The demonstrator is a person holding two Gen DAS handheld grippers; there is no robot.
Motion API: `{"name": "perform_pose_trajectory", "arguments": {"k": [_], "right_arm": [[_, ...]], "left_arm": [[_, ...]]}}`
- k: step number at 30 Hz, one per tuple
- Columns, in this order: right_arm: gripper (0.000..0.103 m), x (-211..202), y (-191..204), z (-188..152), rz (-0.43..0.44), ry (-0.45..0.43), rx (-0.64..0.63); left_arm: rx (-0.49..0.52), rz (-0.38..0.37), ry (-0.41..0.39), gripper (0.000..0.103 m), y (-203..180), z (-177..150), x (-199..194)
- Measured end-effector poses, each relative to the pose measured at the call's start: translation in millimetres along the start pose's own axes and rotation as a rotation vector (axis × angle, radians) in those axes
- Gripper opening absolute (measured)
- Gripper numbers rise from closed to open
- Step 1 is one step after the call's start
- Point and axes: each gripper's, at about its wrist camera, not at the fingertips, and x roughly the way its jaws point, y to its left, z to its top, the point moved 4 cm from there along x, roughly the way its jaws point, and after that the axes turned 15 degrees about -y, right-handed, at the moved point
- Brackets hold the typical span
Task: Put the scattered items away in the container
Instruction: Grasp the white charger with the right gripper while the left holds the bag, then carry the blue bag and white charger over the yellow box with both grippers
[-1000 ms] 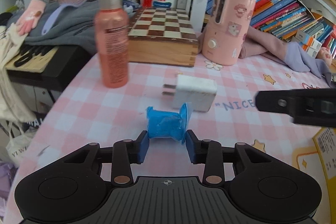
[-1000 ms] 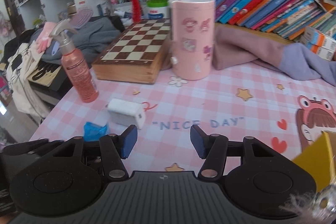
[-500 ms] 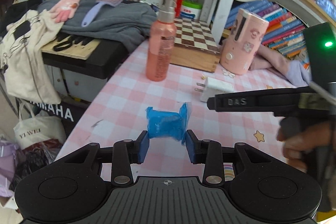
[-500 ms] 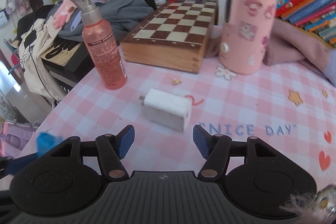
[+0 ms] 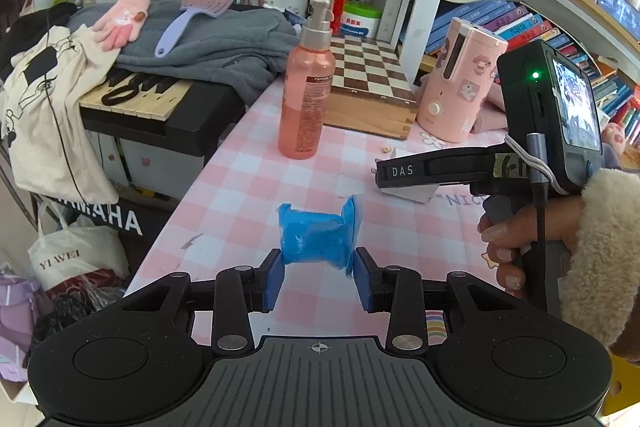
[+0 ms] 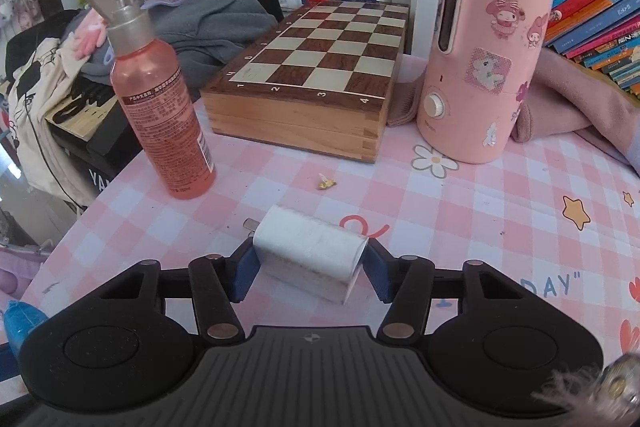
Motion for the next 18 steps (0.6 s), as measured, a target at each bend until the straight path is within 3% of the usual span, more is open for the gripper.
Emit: {"name": "perform_pose_trajectory", "arguments": {"k": [7, 18], "right_arm": [[0.053, -27, -14, 3, -0.026, -0.040, 0.037], [0.054, -109, -38, 9, -0.086, -0.145, 0.080]], "left_arm": [[0.021, -0.040, -0.019, 0.036, -12, 6, -1], [0.028, -0.134, -0.092, 0.036, -37, 19, -29]]}}
